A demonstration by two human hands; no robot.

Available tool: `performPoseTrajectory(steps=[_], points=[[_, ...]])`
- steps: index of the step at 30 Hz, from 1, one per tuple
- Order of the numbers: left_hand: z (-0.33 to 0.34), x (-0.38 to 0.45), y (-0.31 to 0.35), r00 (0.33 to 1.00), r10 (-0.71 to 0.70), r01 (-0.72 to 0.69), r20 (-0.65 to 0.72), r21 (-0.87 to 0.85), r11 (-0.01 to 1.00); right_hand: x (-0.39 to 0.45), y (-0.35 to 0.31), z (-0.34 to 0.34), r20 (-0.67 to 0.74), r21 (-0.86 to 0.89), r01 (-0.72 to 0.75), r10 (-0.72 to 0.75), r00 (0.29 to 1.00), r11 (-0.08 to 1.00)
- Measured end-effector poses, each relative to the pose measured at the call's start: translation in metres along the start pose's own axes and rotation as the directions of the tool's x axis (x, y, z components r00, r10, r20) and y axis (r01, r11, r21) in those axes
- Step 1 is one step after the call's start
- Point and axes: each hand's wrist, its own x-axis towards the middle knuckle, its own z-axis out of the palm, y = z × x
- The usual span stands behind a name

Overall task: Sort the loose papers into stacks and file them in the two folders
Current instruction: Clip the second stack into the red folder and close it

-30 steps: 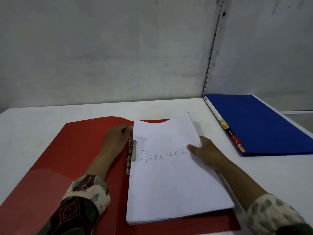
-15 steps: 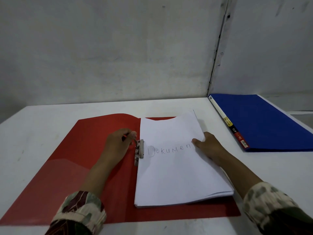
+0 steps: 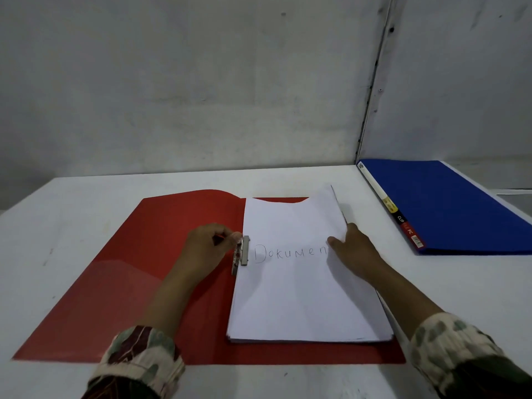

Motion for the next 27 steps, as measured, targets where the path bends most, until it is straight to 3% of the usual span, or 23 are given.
performPoseTrajectory(steps=[14,21,27], points=[[-0.012,-0.007,0.004,0.945,-0.297,0.317,0.135,-0.167,0.933,-0.001,-0.005,-0.004,-0.002,-0.018,0.022,-0.022,1.000,1.000],[-0.008,-0.005,-0.002,0.888,-0.419,0.414,0.192,0.065,0.908,0.001,-0.003,-0.001,-0.001,-0.065,0.012,-0.012,1.000,0.998],[-0.001,-0.005,-0.005,0.876,-0.442,0.404,0.193,0.207,0.891,0.002,-0.001,0.000,-0.016,-0.085,0.011,-0.012,1.000,0.996]])
